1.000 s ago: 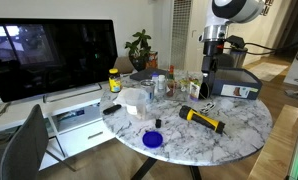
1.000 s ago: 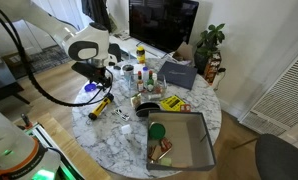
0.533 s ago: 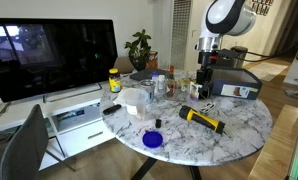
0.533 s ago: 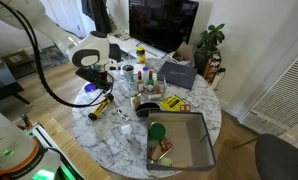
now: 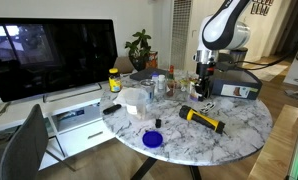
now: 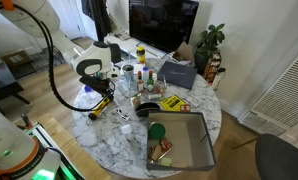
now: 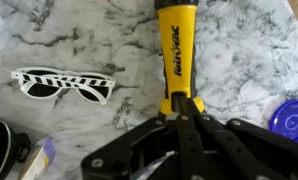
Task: Turn on the light of the yellow and black torch
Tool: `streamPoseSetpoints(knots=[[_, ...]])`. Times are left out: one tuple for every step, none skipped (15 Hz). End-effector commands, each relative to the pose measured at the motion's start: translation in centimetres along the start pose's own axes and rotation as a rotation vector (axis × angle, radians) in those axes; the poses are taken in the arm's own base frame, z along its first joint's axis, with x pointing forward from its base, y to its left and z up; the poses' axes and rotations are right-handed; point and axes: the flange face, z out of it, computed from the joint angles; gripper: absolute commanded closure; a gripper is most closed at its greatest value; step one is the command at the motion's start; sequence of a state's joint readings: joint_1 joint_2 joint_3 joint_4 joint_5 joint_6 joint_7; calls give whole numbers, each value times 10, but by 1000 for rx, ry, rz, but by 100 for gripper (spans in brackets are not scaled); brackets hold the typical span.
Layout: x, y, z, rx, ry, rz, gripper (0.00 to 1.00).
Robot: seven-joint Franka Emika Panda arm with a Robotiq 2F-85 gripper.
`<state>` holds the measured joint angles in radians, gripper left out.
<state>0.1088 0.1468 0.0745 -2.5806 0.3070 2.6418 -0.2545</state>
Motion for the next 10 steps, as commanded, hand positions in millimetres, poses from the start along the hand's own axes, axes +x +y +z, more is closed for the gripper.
streamPoseSetpoints(knots=[[6, 2, 17, 0, -6, 22, 100], [7, 2, 20, 3, -8, 23, 100], [9, 1, 23, 6, -14, 24, 100], [10, 1, 26, 7, -18, 24, 100], [12, 1, 29, 9, -21, 25, 100], [13, 1, 31, 10, -23, 26, 100], [15, 1, 34, 13, -27, 28, 100], [15, 1, 36, 14, -30, 31, 100], [16, 1, 39, 16, -34, 34, 100], [16, 0, 42, 20, -41, 37, 100]])
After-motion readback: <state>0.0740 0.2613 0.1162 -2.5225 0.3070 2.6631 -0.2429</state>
